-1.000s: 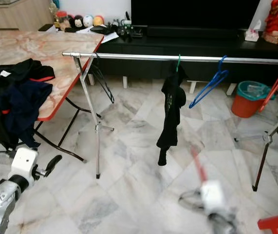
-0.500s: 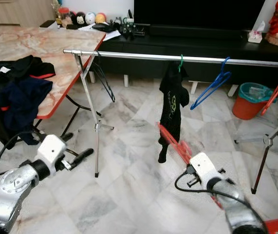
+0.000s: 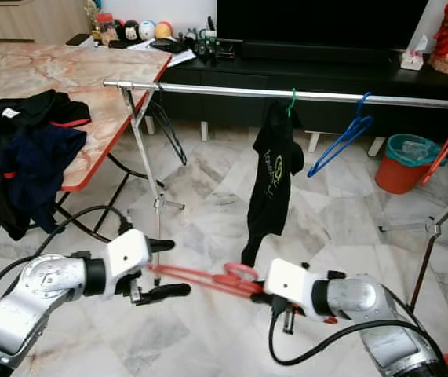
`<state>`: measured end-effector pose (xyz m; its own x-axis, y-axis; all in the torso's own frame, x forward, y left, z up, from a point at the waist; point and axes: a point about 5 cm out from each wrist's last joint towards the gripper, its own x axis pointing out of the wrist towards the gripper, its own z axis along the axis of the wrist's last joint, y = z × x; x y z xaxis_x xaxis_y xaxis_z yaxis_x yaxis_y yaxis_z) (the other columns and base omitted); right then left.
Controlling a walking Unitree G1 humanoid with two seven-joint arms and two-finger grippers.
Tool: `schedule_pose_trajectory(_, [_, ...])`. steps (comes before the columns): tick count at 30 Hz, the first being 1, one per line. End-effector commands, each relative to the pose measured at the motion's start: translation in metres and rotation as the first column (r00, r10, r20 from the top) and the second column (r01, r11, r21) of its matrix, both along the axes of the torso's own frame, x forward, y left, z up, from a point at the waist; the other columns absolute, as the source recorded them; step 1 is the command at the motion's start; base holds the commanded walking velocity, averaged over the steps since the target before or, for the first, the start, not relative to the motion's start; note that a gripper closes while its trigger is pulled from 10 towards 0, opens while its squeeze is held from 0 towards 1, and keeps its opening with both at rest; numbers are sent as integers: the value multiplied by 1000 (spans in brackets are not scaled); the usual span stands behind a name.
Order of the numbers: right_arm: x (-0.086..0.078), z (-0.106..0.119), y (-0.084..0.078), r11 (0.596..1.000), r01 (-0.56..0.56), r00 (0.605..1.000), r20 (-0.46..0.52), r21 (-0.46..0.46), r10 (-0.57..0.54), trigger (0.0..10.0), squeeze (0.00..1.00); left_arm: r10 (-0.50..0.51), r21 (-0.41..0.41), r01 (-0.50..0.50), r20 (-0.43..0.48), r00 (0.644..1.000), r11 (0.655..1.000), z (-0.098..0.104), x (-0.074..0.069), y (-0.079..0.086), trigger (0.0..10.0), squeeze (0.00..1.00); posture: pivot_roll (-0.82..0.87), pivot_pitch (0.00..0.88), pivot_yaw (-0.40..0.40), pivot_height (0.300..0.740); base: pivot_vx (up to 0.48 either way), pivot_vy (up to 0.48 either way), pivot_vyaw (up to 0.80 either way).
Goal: Hang hanger
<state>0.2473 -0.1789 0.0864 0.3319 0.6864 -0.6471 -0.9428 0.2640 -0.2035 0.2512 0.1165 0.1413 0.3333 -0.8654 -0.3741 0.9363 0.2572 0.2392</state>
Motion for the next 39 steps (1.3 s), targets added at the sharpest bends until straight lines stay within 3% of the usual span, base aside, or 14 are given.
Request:
schedule_pose_trajectory(1, [3, 8, 7, 999, -31, 999, 31, -13, 31, 10000, 0, -43, 7, 43, -17, 999, 999, 4, -2, -5, 10000, 0, -108, 0, 0, 740, 0, 0, 0])
schedule_pose_trajectory(5, [3, 11, 12, 997, -58, 997, 44, -40, 60, 10000, 0, -64, 1, 64, -48, 997, 998, 4, -4, -8, 10000, 0, -109, 0, 0, 740, 0, 0, 0])
schedule_pose_trajectory(16, [3, 25, 40, 994, -109, 991, 75, 5, 109, 10000, 0, -127, 2, 127, -94, 987, 992, 1, -6, -26, 10000, 0, -108, 0, -2, 740, 0, 0, 0])
schedule_pose_trajectory(24, [1, 32, 46, 991, -135, 987, 88, 11, 134, 10000, 0, -132, 24, 135, -91, 987, 991, -4, -5, -31, 10000, 0, -111, 0, -4, 740, 0, 0, 0])
schedule_pose_trajectory(32, [2, 34, 47, 990, -138, 986, 94, 6, 137, 10000, 0, -125, 117, 133, -74, 989, 984, -13, -2, -25, 10000, 0, -107, 0, -3, 740, 0, 0, 0])
schedule_pose_trajectory(36, [2, 33, 47, 991, -134, 987, 94, 0, 133, 10000, 0, -119, 122, 128, -77, 990, 984, -14, -1, -24, 10000, 0, -106, 0, -3, 740, 0, 0, 0])
schedule_pose_trajectory(37, [2, 33, 46, 991, -133, 987, 94, -4, 133, 10000, 0, -119, 122, 128, -78, 990, 984, -14, -1, -24, 9451, 0, -104, 0, -4, 740, 0, 0, 0])
schedule_pose_trajectory(38, [1, 33, 46, 991, -134, 987, 92, -5, 134, 10000, 0, -117, 119, 126, -79, 990, 985, -13, 0, -24, 3098, 0, -104, 0, -3, 740, 0, 0, 0])
schedule_pose_trajectory(39, [0, 33, 46, 991, -134, 987, 91, -5, 134, 10000, 0, -117, 118, 126, -79, 990, 985, -13, 0, -24, 3098, 0, -104, 0, -3, 740, 0, 0, 0])
